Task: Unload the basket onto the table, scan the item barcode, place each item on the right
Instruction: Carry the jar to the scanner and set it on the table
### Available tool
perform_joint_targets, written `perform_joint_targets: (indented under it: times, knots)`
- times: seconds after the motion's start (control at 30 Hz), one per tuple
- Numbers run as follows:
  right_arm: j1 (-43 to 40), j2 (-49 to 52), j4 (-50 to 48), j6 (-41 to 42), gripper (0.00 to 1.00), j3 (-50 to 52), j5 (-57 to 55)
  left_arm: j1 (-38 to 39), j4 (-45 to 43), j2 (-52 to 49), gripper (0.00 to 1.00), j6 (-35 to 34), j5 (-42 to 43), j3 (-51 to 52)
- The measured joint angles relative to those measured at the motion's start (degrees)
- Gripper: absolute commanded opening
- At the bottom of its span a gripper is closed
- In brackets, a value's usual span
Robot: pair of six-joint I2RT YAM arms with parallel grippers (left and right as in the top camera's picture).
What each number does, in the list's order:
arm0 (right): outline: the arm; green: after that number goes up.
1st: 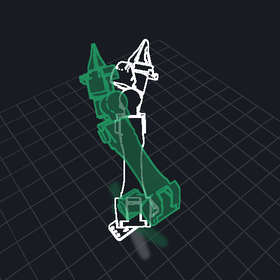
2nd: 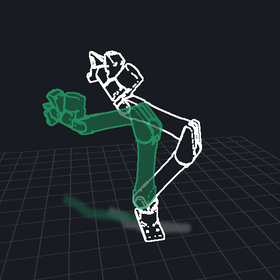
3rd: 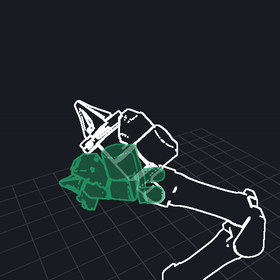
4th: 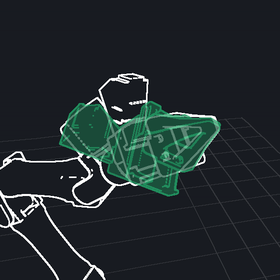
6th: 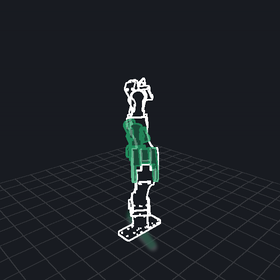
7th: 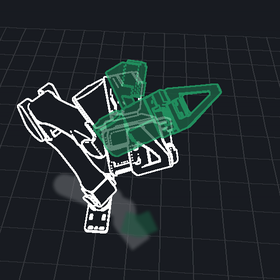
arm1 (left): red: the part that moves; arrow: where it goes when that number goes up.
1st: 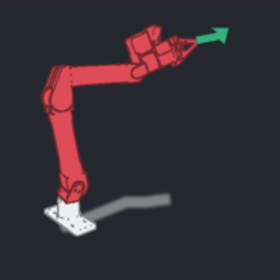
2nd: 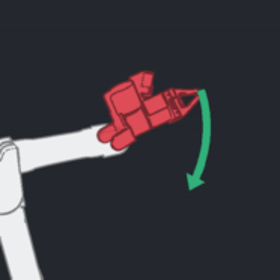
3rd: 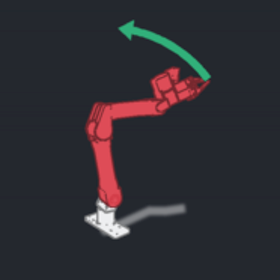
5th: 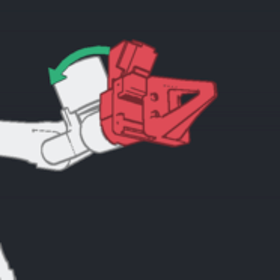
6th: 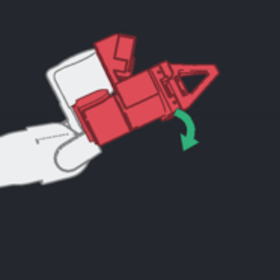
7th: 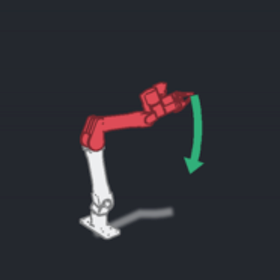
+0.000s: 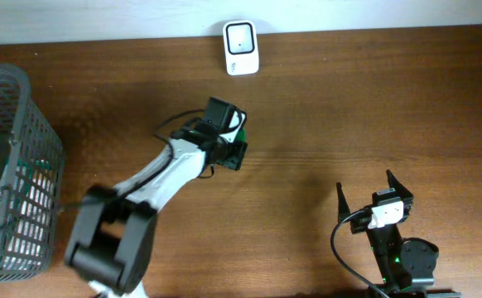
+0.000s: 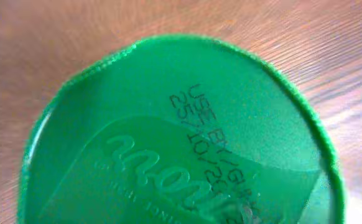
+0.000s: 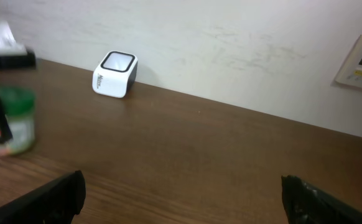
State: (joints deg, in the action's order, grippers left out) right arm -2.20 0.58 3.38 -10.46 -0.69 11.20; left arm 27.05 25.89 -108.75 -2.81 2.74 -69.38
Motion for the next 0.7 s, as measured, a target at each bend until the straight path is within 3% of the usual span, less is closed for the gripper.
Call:
perform_joint_targets:
  times: [0.1,0.2,0.27,0.5,0.7]
  knots:
    - [0.0,0.0,0.0,0.0,0.98,0.0,0.0,0.0,-2.2,-1.4,0.66,0.0,-0.7,0.1]
    - [0.0,0.0,0.0,0.0,0.98,0.0,0.0,0.0,-2.4,-2.0,0.82,0.0,-1.1,0.1]
    - [0.0,0.0,0.0,0.0,0.98,0.0,0.0,0.0,-2.3,-3.0,0.99,-0.4,-1.2,0.1]
    - [0.0,0.0,0.0,0.0,0.98,0.0,0.0,0.0,8.2,-2.2,0.99,-0.3,-1.3,-4.4]
    - [0.0,0.0,0.0,0.0,0.98,0.0,0.0,-0.4,18.5,9.0,0.99,-0.3,-1.3,-13.5]
